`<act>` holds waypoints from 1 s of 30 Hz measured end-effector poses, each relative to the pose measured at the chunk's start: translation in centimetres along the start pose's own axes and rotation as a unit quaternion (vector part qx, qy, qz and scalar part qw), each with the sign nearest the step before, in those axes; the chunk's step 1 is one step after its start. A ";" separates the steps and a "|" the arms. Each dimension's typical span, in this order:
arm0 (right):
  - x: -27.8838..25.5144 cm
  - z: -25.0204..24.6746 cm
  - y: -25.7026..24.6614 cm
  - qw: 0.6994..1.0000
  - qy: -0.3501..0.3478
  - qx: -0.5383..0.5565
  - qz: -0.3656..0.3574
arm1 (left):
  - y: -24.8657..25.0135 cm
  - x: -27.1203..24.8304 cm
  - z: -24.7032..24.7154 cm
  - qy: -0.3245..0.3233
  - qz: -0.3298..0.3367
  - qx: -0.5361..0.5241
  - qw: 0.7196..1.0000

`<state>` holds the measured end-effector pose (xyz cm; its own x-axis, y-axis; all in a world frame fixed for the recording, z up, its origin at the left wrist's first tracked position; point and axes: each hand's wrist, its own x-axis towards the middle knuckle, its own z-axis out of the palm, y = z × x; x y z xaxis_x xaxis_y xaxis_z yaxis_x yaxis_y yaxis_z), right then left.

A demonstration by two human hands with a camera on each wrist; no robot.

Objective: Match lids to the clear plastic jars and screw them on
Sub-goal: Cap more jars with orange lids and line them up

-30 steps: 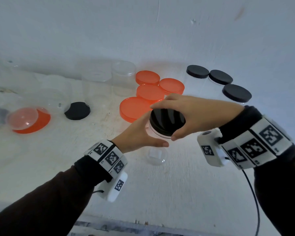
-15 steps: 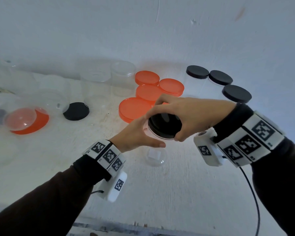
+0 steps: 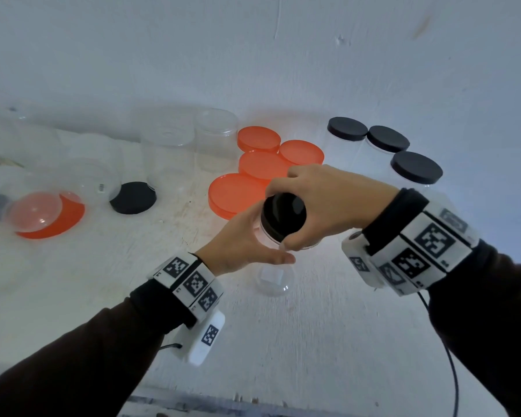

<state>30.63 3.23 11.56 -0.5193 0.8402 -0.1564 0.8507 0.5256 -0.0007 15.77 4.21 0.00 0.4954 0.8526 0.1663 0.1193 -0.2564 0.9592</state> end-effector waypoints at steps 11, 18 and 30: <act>-0.9 0.2 -0.4 0.999 0.003 0.013 0.030 | 0.1 -0.3 0.2 -0.003 0.004 0.004 1.000; -1.3 -0.6 0.5 0.994 -0.074 0.079 -0.026 | 0.0 -0.2 0.0 -0.033 0.009 -0.002 0.999; -1.1 -0.3 0.9 0.991 -0.077 0.095 -0.057 | 0.1 0.0 -0.1 -0.026 0.004 0.010 1.000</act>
<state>31.98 2.80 12.03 -0.6063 0.7393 -0.2928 0.7951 0.5690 -0.2098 15.70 4.24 0.07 0.5401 0.8260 0.1614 0.1314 -0.2722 0.9532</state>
